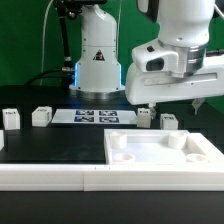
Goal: Assemble one leg
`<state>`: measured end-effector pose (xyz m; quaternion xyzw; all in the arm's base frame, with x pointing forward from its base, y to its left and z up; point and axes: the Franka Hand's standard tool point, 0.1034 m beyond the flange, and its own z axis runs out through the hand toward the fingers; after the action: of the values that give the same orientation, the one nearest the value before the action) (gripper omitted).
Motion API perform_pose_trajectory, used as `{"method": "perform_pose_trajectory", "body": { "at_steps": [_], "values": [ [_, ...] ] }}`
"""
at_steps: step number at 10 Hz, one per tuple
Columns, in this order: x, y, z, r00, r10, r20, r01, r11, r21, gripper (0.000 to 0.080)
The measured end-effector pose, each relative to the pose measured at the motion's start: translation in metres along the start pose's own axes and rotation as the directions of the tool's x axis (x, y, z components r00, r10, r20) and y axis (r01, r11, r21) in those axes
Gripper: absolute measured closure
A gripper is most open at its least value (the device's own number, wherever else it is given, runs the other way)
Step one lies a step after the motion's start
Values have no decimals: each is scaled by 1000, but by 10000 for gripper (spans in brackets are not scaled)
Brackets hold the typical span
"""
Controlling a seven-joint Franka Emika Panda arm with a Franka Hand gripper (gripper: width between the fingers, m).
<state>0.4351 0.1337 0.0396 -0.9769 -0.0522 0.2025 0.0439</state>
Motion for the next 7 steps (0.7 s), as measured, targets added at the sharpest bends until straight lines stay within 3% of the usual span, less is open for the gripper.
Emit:
{"method": "perform_pose_trajectory", "body": {
  "at_steps": [3,4,7],
  "values": [
    [-2,-2,6,978,9,210,-11,1000,10,151],
    [-4,-3,11,964,31,264,-32,999,0,151],
    [-10,-5,25,902,29,430,-33,999,2,151]
  ]
}}
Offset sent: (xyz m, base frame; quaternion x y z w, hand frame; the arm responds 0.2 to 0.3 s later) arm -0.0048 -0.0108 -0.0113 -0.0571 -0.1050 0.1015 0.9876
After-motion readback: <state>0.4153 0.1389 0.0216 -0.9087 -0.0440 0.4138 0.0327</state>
